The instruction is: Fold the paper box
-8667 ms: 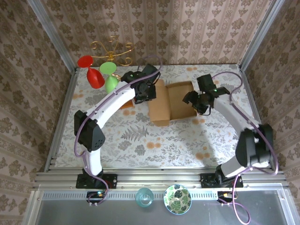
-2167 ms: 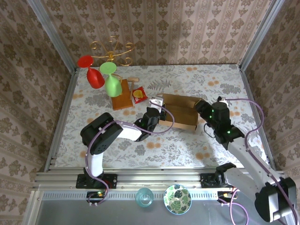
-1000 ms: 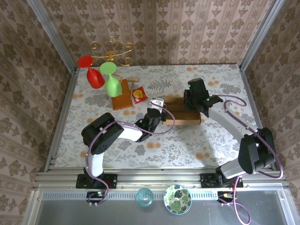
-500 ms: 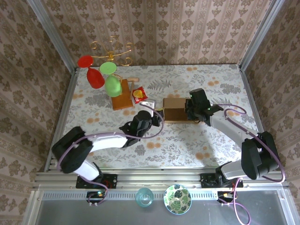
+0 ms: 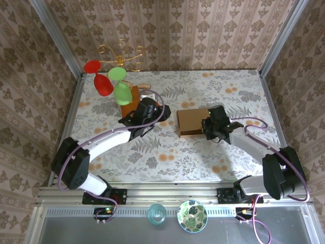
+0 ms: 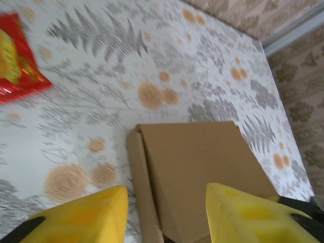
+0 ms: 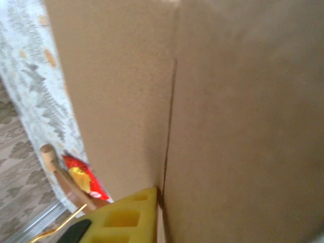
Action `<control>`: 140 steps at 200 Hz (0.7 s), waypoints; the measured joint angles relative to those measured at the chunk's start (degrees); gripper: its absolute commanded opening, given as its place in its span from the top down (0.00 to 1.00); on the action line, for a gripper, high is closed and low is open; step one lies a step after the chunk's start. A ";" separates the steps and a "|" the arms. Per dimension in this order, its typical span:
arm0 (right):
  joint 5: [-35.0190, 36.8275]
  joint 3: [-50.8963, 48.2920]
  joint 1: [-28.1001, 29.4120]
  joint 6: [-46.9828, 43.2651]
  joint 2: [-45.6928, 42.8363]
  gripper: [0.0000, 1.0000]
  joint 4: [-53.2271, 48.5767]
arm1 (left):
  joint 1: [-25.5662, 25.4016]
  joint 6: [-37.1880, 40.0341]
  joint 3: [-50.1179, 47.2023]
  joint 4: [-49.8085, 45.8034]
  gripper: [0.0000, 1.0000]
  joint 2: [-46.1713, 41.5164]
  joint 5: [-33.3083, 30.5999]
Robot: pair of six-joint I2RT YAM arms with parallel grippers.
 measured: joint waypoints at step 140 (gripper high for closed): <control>-12.20 0.15 -10.25 -20.00 -4.96 0.40 -14.47 | -0.59 -11.37 9.25 -4.20 0.50 19.39 13.62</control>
